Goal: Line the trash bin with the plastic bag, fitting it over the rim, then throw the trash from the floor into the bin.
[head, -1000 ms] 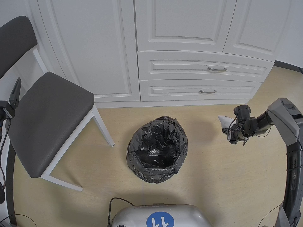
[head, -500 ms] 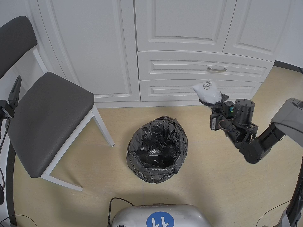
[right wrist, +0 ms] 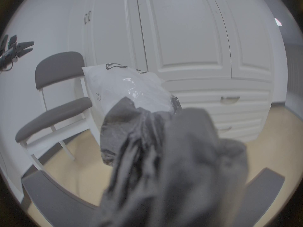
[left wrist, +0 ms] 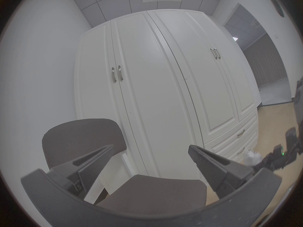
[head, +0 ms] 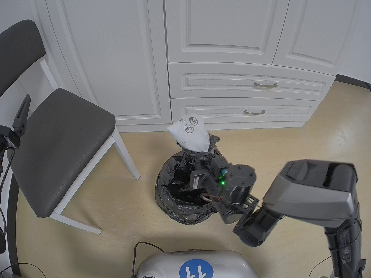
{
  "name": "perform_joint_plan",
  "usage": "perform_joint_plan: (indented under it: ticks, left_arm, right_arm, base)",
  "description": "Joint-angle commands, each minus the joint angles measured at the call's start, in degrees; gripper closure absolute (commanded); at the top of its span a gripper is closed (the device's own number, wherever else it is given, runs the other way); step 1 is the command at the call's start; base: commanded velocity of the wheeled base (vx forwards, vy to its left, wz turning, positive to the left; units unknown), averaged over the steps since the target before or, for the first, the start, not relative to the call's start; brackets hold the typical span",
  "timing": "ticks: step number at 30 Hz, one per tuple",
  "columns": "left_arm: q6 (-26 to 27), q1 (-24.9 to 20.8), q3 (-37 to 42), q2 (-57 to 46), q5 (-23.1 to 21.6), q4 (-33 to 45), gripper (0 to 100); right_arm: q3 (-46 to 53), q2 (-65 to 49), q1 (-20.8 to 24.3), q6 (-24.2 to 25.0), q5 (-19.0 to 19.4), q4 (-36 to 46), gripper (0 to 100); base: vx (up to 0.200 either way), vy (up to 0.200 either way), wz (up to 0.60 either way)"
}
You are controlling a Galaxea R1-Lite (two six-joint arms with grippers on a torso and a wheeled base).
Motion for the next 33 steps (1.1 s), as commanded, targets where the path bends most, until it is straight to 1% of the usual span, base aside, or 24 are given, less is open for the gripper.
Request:
perform_joint_plan:
  ticks: [1,9,10,16,19,25,33]
  left_arm:
    - [0.3,-0.5,0.2,-0.2,-0.3,-0.1,0]
    - [0.3,-0.4,0.2,-0.2,-0.3,-0.1,0]
    - [0.3,-0.4,0.2,-0.2,-0.3,-0.1,0]
    - [0.3,-0.4,0.2,-0.2,-0.3,0.0,0]
    - [0.3,-0.4,0.2,-0.1,-0.3,0.0,0]
    - [0.3,-0.4,0.2,0.2,-0.3,0.0,0]
    - [0.3,-0.4,0.2,0.1,-0.3,0.0,0]
  right_arm:
    - [-7.2,10.9,2.6,5.3,-0.4,-1.1,100]
    - [-7.4,13.5,1.2,6.7,0.9,-1.1,100]
    - [-7.4,14.3,0.5,6.7,1.8,-1.1,100]
    - [-4.6,15.8,-1.7,6.7,3.7,-1.1,100]
    - [-4.6,16.1,-2.5,6.8,5.3,-1.1,100]
    - [-7.2,18.3,-2.7,9.1,5.6,-1.1,100]
    - [-7.8,19.5,-2.8,9.3,6.4,-1.1,100]
  base:
    - [0.0,0.0,0.0]
    - [0.0,0.0,0.0]
    - [0.0,0.0,0.0]
    - [0.0,0.0,0.0]
    - [0.0,0.0,0.0]
    - [0.0,0.0,0.0]
    - [0.0,0.0,0.0]
